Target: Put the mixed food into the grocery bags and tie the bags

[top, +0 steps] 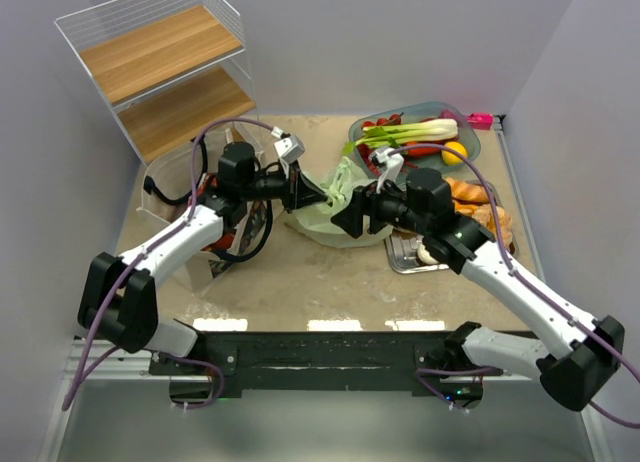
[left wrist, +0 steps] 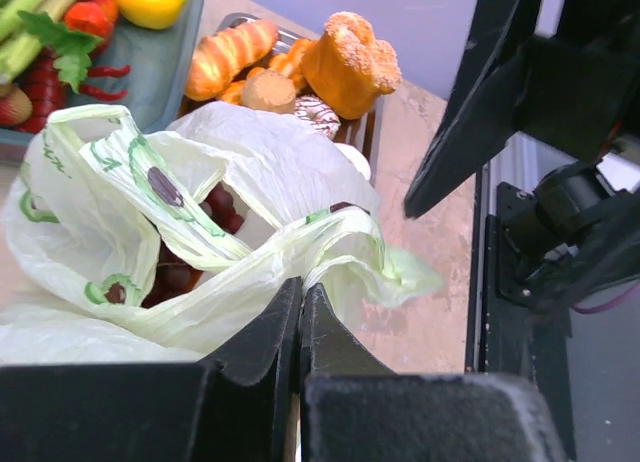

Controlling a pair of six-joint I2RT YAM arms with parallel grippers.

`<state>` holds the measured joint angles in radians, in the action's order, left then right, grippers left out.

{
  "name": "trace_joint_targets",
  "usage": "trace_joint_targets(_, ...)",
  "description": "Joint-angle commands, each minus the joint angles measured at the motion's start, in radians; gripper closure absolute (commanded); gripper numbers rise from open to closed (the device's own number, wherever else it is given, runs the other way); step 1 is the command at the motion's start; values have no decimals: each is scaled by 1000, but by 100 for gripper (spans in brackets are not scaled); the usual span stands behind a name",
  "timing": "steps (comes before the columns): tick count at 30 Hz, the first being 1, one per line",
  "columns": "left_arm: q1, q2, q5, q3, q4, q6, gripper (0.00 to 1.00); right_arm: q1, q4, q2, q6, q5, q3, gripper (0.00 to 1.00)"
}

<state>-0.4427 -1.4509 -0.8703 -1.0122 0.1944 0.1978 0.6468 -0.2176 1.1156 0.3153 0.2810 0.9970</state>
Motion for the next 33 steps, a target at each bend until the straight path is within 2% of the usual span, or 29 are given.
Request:
trace_joint_targets(1,-36,87,89,24,39,-66,100,-4,-89,-59,180,-97,77,28)
trace_joint_targets(4,-71,115,158,40,28,-101,100,-6,-128,-48,355,-111,100,29)
trace_joint_targets(8,-112,144,246,60,23,-135,100,-6,39,-71,588,-89,1,27)
trace_joint_targets(10,-120,158,263,70,25,-139,100,-4,69,-76,643,-120,-23,27)
trace_joint_targets(15,-140,176,315,84,31,-146,100,-4,112,-94,725,-135,-87,19)
trace_joint_targets(22,-168,188,341,103,48,-136,100,-6,248,-92,843,-151,-184,17)
trace_joint_targets(33,-194,216,343,138,91,-61,100,-6,391,-16,915,-194,-238,16)
